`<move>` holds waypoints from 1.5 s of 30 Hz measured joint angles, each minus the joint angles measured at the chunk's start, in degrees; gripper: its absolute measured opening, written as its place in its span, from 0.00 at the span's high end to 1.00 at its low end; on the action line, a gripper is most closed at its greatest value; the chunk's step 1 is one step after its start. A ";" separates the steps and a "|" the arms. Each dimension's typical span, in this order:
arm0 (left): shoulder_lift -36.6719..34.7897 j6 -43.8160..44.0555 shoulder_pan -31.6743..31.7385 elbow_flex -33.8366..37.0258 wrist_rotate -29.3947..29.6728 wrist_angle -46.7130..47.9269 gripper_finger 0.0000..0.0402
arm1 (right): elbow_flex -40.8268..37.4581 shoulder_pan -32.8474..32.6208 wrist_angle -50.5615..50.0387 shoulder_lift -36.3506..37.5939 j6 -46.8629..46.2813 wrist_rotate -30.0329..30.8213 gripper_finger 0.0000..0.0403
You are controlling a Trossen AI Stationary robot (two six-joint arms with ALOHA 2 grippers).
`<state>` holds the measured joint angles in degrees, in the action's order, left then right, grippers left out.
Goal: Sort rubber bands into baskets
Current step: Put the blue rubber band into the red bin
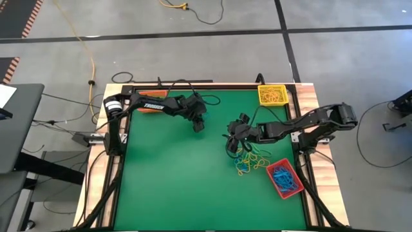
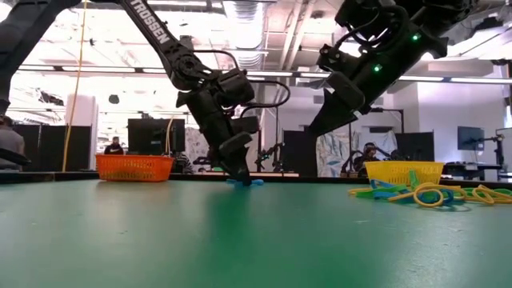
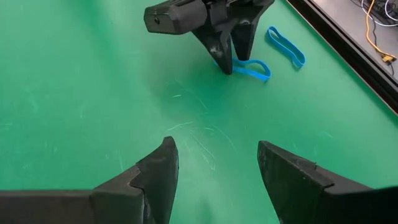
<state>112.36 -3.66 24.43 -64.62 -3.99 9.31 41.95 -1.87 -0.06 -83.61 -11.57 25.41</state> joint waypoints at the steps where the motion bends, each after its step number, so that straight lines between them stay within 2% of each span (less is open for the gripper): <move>1: 0.02 -0.41 -0.06 -0.02 -0.02 -0.05 0.68 | 0.00 0.00 -0.02 0.00 0.00 0.00 0.38; 6: 0.16 -2.29 -0.17 -0.42 -1.17 0.25 0.94 | 0.00 0.00 -0.13 0.00 -0.02 0.02 0.38; 8: 0.17 -2.59 -0.27 -0.39 -1.83 0.18 0.98 | 0.00 0.00 -0.15 0.00 -0.02 0.04 0.38; 15: -1.31 -2.58 -2.42 -0.98 -8.20 2.75 1.00 | 0.00 -1.98 -0.12 0.00 1.98 0.20 0.38; 19: -3.49 -3.15 -5.62 -2.97 -8.44 3.20 1.00 | 0.00 -3.18 1.51 0.00 4.08 0.28 0.38; 28: -5.64 -6.42 -14.66 -9.44 -7.47 9.92 1.00 | 0.00 -6.19 5.20 0.00 10.23 0.34 0.38; 32: -5.62 -7.59 -17.73 -12.21 -2.89 14.33 1.00 | 0.00 -8.55 7.03 0.02 13.85 0.03 0.38; 38: -5.55 -7.68 -20.11 -15.01 -1.49 17.31 1.00 | 0.00 -10.58 7.52 0.02 16.00 -2.32 0.38; 45: -5.55 -7.61 -21.87 -16.64 -1.33 17.37 1.00 | 0.00 -10.37 7.59 0.00 16.00 -2.34 0.39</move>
<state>106.80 -11.27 2.56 -81.26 -5.32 26.68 41.95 -12.24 7.53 -83.61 4.42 23.07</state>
